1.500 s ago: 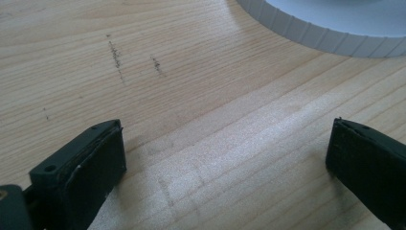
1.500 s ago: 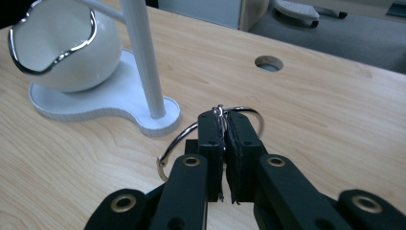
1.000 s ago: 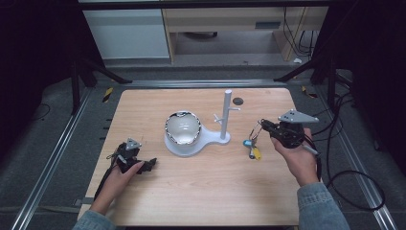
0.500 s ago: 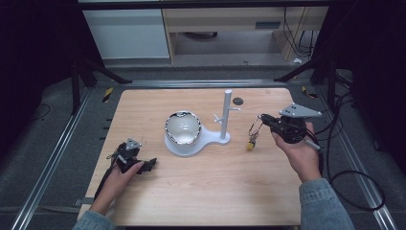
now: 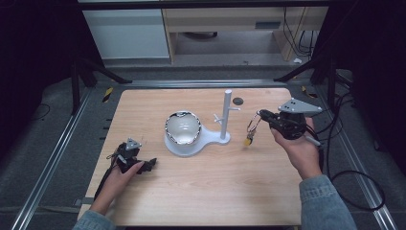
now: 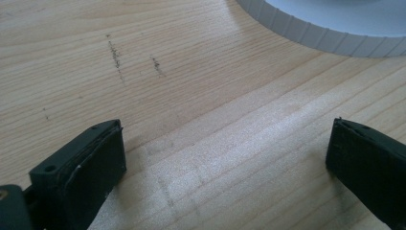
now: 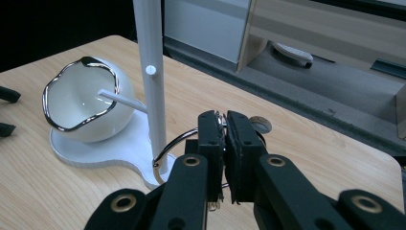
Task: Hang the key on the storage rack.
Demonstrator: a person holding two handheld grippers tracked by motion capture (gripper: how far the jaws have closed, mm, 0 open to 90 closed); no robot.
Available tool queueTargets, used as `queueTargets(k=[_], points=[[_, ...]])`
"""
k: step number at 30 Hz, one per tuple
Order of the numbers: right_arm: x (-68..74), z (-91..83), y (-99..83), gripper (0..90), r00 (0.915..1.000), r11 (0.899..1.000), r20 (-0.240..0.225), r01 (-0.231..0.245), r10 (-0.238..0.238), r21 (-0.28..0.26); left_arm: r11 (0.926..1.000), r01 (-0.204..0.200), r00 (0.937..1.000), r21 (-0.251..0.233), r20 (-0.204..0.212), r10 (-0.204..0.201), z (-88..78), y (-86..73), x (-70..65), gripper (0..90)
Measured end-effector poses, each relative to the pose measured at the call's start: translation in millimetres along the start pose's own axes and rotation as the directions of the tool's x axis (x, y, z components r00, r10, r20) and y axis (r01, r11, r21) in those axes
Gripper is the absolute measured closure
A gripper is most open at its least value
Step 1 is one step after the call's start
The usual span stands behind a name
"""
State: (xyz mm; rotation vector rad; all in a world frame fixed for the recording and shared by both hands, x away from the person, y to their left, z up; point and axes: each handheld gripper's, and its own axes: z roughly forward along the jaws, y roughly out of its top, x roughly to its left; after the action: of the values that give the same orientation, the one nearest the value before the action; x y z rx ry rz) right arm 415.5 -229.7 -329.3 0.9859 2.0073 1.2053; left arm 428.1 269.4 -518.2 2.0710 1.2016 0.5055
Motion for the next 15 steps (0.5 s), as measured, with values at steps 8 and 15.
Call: queueTargets(k=[8, 15], points=[[1.9, 0.6, 5.2, 85.8, 0.9999, 1.000, -0.007, 0.008, -0.008, -0.003, 1.0000, 0.000, 1.0000, 0.000, 0.001, 0.000, 0.0, 0.0, 0.1, 0.0], [3.3, 0.9, 9.5, 85.8, 0.9999, 1.000, -0.010, 0.013, -0.013, -0.008, 1.0000, 0.000, 1.0000, -0.001, 0.000, 0.000, 0.0, 0.0, 0.0, 0.0]])
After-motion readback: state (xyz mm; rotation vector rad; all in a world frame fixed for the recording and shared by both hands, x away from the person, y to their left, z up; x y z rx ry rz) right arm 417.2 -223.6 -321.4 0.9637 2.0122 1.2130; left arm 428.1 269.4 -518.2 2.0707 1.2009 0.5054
